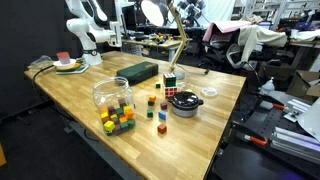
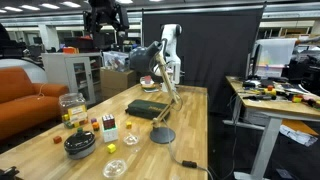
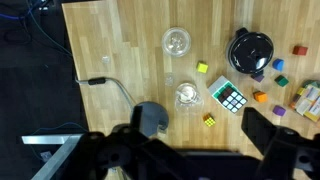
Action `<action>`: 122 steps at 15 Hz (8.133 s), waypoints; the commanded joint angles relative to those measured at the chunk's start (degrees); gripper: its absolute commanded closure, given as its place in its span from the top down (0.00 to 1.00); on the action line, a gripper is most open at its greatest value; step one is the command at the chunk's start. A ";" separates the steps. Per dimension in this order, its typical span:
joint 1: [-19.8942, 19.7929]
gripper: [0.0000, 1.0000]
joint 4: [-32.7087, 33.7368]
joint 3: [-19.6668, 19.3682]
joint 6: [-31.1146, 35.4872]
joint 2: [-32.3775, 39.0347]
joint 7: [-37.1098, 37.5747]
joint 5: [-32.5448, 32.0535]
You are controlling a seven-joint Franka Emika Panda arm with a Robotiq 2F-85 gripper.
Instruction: Pick up the yellow block and stack it on top of the rubix cube, then pick up the brown block and stack it on top of the yellow block.
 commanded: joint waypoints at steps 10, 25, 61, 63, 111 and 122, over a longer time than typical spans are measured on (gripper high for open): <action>-0.19 1.00 -4.63 2.41 6.40 5.68 5.32 0.66; 0.80 1.00 -9.70 4.02 9.79 9.52 6.45 5.45; 3.05 1.00 -13.75 9.00 18.94 30.21 5.57 4.54; 3.24 1.00 -12.94 9.41 19.80 33.89 4.62 2.57; 1.90 0.97 11.15 7.86 24.31 61.30 15.14 5.19; 1.65 0.17 11.89 7.97 24.25 62.40 14.71 5.18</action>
